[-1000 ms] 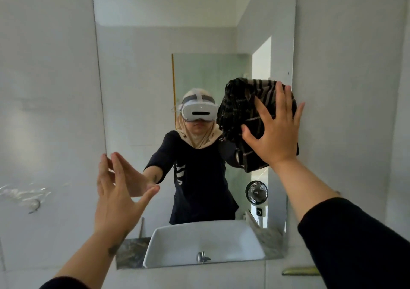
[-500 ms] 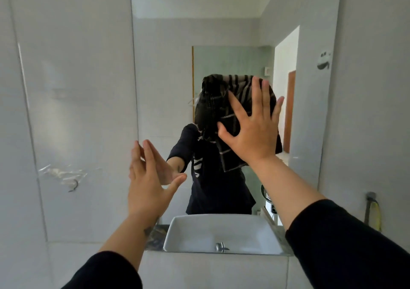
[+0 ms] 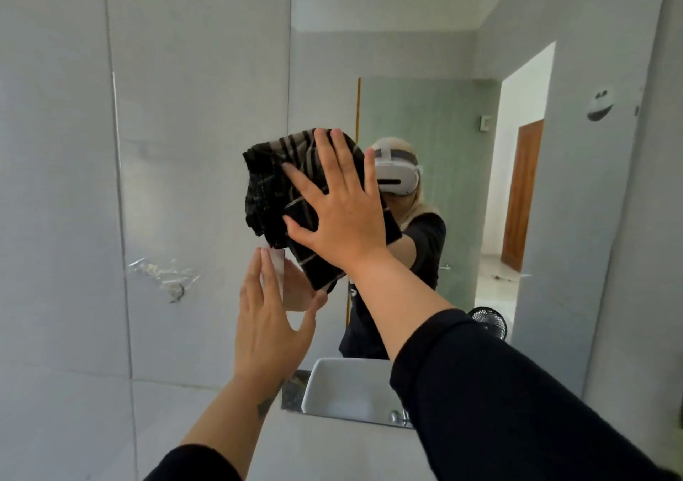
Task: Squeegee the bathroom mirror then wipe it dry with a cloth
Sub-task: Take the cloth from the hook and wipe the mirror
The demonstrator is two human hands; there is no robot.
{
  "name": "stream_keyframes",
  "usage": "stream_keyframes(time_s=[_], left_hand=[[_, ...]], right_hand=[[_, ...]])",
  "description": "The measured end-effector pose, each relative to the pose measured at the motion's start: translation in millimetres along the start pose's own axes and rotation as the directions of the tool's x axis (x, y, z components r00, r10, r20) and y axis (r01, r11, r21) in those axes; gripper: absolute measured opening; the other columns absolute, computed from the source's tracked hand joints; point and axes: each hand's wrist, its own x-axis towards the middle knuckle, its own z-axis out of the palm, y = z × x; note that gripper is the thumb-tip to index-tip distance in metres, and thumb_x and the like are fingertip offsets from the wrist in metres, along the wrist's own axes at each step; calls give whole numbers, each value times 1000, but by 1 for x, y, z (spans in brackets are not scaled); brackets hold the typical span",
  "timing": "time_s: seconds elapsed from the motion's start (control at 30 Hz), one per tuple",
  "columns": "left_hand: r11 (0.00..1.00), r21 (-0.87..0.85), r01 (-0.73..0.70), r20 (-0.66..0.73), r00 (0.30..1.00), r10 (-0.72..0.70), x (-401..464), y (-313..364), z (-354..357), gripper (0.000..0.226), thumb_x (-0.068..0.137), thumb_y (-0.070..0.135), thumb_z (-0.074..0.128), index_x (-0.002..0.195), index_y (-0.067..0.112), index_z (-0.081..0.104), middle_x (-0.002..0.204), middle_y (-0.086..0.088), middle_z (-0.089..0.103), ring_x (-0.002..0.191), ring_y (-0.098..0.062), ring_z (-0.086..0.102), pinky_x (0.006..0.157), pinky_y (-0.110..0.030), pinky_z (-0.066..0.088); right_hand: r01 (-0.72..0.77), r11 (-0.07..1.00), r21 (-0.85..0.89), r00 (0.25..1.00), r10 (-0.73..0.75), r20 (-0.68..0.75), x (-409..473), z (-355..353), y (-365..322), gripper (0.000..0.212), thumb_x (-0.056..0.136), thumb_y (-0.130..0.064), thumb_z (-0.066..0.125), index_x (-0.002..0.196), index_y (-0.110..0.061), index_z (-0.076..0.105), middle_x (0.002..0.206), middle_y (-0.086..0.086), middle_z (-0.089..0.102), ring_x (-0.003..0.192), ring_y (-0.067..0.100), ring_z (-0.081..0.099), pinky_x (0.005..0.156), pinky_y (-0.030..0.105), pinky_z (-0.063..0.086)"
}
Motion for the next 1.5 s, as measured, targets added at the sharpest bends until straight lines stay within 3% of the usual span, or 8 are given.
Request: stream_keyframes(time_s=[0.13,0.37,0.5,0.7,0.87,1.1,1.3,1.5], left_hand=[[998,32,59,80,995,-62,-10,-12,-6,106,82,28,68,149,15,-14,159,-3,-7,146,-18,-3,119,-38,17],[999,17,28,149,988,-31,-15,-2,2,110,81,35,70,149,22,-16,159,0,-12,147,-19,-1,117,-44,25],[993,116,-24,173,985,4,-13,14,10,113,79,41,71,147,34,-19,157,-1,-19,146,-27,0,114,-55,24],[908,339,-245,224,959,175,-2,20,11,114,74,43,75,150,30,-10,157,-2,-20,146,-25,-14,115,-60,11],[898,322,-301,253,941,225,5,17,10,112,72,40,79,152,26,1,159,-6,-12,147,-24,-9,115,-58,17],[892,322,-318,231,940,252,6,13,13,112,73,45,76,151,30,-3,159,-3,-14,147,-21,-12,117,-52,18],[929,188,-318,131,946,297,12,21,-10,77,77,36,57,146,29,24,155,-1,19,140,-23,19,114,-52,24],[945,193,-262,45,965,258,34,17,-29,60,89,27,45,146,29,25,156,2,20,145,-22,13,116,-52,20]], right_hand=[[123,992,-6,991,-123,44,-23,2,-4,66,84,-60,48,144,-36,38,161,14,13,149,31,6,117,60,6],[149,986,-69,984,-141,107,-71,-9,40,68,83,-63,46,145,-39,35,161,13,12,149,29,5,117,60,7],[82,992,-99,995,-75,70,-91,-22,81,69,81,-63,50,144,-38,37,160,15,17,149,31,9,117,59,3],[-33,991,-128,999,36,25,-133,-39,144,69,80,-60,53,143,-35,38,158,18,19,147,36,11,115,61,3],[-220,970,-106,975,219,-28,-185,-44,174,66,79,-54,54,139,-30,41,156,22,18,147,37,8,113,59,-4],[-419,903,-97,907,410,-101,-243,-25,150,63,80,-53,52,138,-29,42,154,26,20,145,43,11,112,65,0],[-278,957,-78,960,276,-36,-209,-18,110,64,80,-56,56,138,-31,47,154,24,23,145,40,13,115,58,-7],[-70,997,-45,996,72,49,-162,-7,51,64,83,-59,52,141,-34,45,156,19,25,146,36,17,115,61,4]])
